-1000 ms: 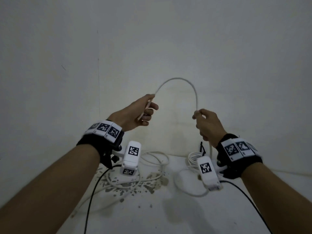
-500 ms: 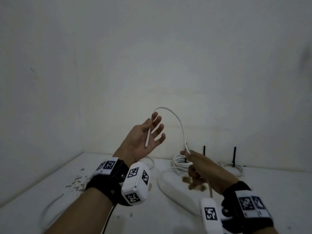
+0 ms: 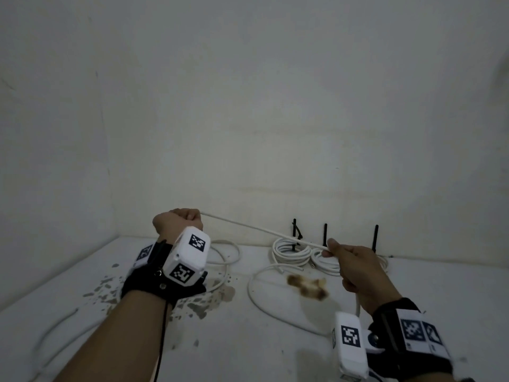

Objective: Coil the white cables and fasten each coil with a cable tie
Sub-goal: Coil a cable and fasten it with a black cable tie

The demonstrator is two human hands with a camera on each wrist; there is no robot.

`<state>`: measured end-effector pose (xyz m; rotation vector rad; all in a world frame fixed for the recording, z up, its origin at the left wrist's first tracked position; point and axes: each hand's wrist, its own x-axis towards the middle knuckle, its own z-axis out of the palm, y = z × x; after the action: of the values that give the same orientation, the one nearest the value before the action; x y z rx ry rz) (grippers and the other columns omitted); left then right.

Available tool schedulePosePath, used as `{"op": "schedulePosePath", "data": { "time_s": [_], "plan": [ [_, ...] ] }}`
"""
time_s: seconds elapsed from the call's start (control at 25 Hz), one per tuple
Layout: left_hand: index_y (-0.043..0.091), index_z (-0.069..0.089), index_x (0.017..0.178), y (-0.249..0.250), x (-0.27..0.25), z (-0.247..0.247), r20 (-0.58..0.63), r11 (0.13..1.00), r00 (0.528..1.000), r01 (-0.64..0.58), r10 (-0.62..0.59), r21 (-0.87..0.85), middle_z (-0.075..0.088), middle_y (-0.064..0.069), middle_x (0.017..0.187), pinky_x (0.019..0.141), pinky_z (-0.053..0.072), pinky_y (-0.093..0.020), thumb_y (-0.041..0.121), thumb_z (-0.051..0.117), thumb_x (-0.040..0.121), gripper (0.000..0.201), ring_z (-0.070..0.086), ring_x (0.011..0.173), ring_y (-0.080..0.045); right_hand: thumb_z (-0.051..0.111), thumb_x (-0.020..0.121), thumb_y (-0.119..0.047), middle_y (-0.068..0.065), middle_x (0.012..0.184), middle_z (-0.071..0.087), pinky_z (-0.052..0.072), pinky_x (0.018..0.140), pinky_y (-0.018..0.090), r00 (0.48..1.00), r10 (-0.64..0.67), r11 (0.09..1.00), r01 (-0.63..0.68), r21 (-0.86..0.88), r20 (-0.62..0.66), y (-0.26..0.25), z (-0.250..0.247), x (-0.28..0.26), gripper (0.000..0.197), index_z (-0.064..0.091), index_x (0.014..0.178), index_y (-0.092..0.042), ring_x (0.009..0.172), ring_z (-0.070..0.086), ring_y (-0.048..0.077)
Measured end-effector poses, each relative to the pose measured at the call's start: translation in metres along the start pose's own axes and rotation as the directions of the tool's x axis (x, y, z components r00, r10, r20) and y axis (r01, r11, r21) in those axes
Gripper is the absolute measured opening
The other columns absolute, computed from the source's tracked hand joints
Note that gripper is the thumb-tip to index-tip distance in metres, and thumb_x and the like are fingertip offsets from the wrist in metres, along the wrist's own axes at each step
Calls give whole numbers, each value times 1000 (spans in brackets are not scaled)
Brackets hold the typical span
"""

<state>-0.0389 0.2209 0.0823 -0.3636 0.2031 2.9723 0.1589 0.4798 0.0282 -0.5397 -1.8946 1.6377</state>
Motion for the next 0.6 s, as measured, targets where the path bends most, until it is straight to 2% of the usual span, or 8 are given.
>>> {"op": "schedulePosePath", "data": {
  "time_s": [0.08,0.2,0.28,0.36,0.44,0.52,0.56,0.6],
  "plan": [
    [19,28,62,0,8,-2,19,999,999,-32,31,41,25,4,52,36,20,-13,3,12,84,31,21,32,-13,60,97,-38,-1,48,19,16,44,19,998,-13,995,19,-97,61,-5,-3,-8,41,73,82,-2,39,12,12],
    [16,36,69,-4,9,-4,156,992,988,-22,2,127,32,4,47,36,28,-17,-2,18,84,30,29,33,-10,55,99,-39,2,48,33,23,45,23,934,20,950,94,-297,357,-30,-5,-29,37,72,85,-9,39,25,13],
    [16,43,71,-18,-2,-7,282,971,958,-18,-52,240,43,3,50,46,38,-19,1,25,96,34,41,41,-10,55,99,-37,-1,55,52,29,42,23,845,21,843,273,-463,534,-52,11,-49,33,73,84,-15,40,39,10],
    [14,49,75,-42,-20,-14,372,929,917,-1,-147,370,49,1,60,54,43,-21,0,33,98,31,47,49,-10,57,97,-42,-6,59,62,34,46,14,763,-82,666,520,-534,641,-69,37,-65,33,74,81,-19,47,51,7],
    [12,50,82,-62,-40,-21,427,774,861,-63,-278,631,48,0,62,51,42,-21,-4,35,96,26,44,49,-11,59,96,-44,-9,48,55,35,46,12,761,-203,605,593,-532,616,-81,57,-74,34,72,75,-20,44,51,3],
    [9,50,92,-71,-56,-29,431,451,794,-225,-429,864,48,2,61,50,38,-20,3,33,103,21,39,51,-11,60,95,-46,-6,49,53,39,46,15,813,-321,546,577,-607,485,-84,58,-70,35,73,76,-20,45,51,4],
    [9,51,95,-72,-61,-34,427,319,762,-300,-487,899,49,3,60,50,36,-19,10,32,105,21,38,51,-10,59,93,-50,-6,55,55,45,53,23,835,-364,484,548,-683,412,-83,53,-65,35,73,78,-21,52,54,6],
    [9,51,97,-70,-67,-36,419,252,739,-335,-527,908,51,5,61,50,35,-18,15,33,107,22,38,51,-9,58,93,-53,-7,60,56,48,59,27,855,-392,440,499,-746,341,-82,47,-61,36,73,80,-23,60,57,10]
  ]
}}
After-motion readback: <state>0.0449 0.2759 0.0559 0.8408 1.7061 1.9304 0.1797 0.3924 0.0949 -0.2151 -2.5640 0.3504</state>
